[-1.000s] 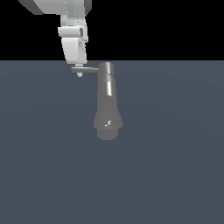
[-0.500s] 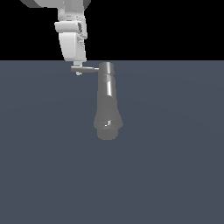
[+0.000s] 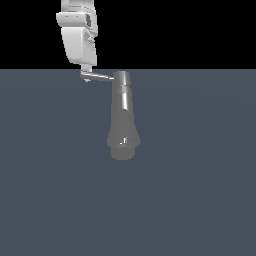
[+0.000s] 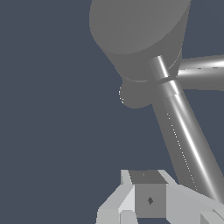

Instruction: Turn on the faucet by rotating a designated handle.

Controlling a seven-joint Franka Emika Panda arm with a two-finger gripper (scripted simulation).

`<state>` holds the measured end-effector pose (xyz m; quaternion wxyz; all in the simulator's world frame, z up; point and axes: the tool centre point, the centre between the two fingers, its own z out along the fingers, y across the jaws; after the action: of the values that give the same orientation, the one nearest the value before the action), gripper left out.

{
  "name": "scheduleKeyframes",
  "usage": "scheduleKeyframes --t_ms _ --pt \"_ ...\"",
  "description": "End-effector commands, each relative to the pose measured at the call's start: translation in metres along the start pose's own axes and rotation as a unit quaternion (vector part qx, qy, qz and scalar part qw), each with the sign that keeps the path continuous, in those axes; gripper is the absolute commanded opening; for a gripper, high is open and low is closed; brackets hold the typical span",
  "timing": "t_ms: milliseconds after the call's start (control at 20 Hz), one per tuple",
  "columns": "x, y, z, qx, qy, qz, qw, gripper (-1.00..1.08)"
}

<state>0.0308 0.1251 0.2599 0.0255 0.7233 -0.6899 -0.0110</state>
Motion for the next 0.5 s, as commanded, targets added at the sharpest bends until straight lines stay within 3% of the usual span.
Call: scheduleKeyframes --t_ms 0,350,450 --pt "-0.002 0.011 -0.001 -0.005 0.001 -0.001 1.0 -1.0" --pt "-0.001 0.033 -0.01 -0.005 0.001 -0.001 1.0 -1.0" --pt "0.005 0.025 -0.014 0.002 0.0 0.005 1.0 -1.0"
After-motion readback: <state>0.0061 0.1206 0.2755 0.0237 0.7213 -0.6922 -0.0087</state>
